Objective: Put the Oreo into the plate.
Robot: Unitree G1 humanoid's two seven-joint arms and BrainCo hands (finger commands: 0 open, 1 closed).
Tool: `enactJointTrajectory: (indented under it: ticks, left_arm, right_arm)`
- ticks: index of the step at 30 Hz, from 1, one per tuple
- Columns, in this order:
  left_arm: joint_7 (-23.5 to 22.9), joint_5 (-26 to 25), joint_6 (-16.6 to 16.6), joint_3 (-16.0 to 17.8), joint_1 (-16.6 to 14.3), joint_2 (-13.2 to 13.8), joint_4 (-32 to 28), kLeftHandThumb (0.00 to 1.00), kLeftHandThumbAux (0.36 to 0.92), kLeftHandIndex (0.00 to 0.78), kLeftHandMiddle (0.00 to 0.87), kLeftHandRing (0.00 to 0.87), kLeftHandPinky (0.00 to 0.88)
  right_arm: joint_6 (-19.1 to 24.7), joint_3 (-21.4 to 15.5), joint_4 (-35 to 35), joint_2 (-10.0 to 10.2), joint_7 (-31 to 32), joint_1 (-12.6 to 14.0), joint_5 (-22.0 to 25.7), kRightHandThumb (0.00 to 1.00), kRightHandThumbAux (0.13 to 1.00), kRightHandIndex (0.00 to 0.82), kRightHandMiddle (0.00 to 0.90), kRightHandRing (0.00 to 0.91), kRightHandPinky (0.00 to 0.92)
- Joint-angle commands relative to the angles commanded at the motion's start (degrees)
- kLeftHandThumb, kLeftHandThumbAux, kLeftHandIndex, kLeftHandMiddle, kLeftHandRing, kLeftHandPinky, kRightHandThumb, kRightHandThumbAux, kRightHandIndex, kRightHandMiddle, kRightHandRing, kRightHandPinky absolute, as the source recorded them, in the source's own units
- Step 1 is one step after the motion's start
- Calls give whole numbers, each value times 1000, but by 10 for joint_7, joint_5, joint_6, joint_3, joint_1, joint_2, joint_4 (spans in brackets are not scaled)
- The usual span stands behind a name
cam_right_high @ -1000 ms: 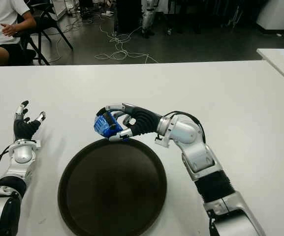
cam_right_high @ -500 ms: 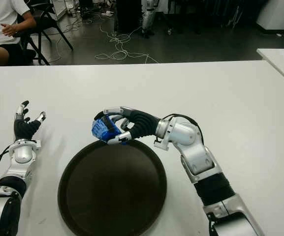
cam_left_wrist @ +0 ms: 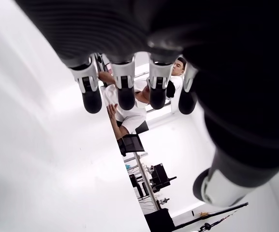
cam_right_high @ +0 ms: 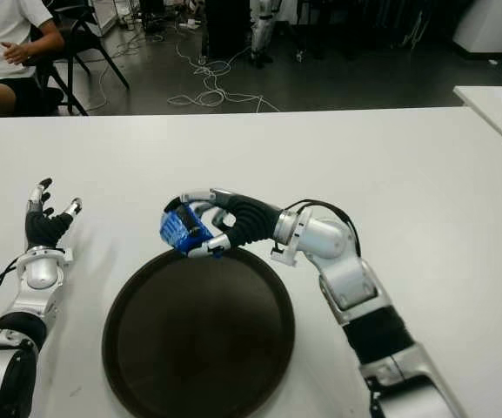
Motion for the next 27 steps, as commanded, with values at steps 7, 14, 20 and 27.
enactJointTrajectory:
  ticks: [7, 14, 20, 27]
  left_arm:
    - [-3, 0, 4, -1, 0, 1, 0, 0, 718, 36, 50, 28, 13]
    - [0, -2, 6, 1, 0, 0, -1, 0, 729, 38, 55, 30, 13]
    - [10, 0, 6, 1, 1, -2, -1, 0, 711, 39, 60, 31, 10]
    - [15, 0, 4, 0, 1, -2, -1, 0, 712, 41, 67, 43, 24]
  right_arm:
    - [-6, -13, 61, 17, 72, -29, 70, 76, 587, 297, 336, 304, 155]
    - [-56, -15, 122, 33, 95, -37, 69, 5, 445, 102, 112, 85, 10]
    - [-78, -28, 140, 43, 115, -40, 87, 0, 398, 39, 73, 46, 0]
    - [-64, -32, 128, 39, 121, -41, 89, 0, 375, 13, 70, 42, 0]
